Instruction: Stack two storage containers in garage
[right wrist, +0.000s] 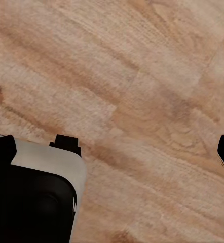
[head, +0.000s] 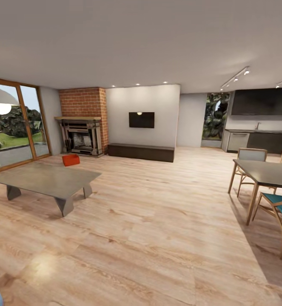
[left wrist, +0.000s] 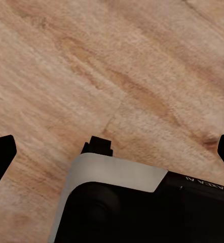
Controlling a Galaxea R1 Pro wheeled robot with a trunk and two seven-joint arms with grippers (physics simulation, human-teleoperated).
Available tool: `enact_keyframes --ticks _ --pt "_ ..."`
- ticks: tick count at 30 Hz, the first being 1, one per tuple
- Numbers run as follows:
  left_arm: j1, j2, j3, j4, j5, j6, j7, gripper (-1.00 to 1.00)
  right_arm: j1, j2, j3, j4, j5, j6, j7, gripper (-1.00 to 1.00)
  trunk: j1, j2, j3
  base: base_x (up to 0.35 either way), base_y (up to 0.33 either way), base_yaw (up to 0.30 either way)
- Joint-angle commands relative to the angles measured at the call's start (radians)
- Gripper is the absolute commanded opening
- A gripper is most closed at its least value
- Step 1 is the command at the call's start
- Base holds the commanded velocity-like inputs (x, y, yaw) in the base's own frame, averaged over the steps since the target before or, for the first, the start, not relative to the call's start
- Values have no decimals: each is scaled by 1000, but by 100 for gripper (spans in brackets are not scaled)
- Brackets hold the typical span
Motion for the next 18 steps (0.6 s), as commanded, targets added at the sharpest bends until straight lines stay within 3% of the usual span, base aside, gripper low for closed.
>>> enact_keyframes --ticks 1,18 --pt "-1 -1 -9 0 8 0 2 100 -1 0 5 2 1 -4 -3 100 1 -1 -1 323 0 0" --pt "0 0 -9 0 8 4 2 100 -1 0 9 2 1 -1 -3 100 1 -1 -1 323 0 0"
